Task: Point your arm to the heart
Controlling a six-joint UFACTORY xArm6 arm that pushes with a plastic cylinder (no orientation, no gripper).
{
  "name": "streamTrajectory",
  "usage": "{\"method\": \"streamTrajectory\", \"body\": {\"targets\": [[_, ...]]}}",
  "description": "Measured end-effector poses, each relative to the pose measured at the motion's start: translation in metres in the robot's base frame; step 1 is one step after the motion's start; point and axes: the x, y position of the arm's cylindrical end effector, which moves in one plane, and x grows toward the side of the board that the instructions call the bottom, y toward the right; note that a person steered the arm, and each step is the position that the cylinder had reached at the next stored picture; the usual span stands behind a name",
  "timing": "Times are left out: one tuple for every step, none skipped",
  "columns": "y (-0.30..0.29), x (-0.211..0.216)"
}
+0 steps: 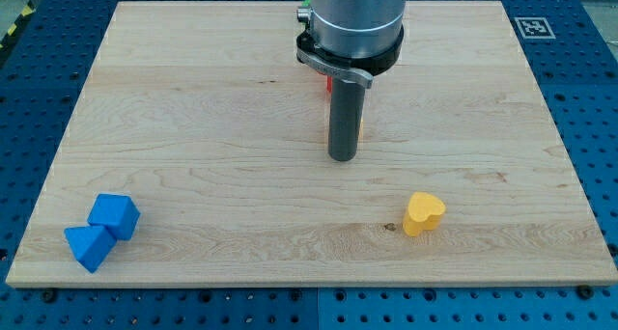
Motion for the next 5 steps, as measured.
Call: {"method": "streamTrajectory", "body": {"targets": [[0.0,-0.003],[0.0,-0.018],[0.0,-0.023],[0.0,-0.001],[0.0,0.035]]}}
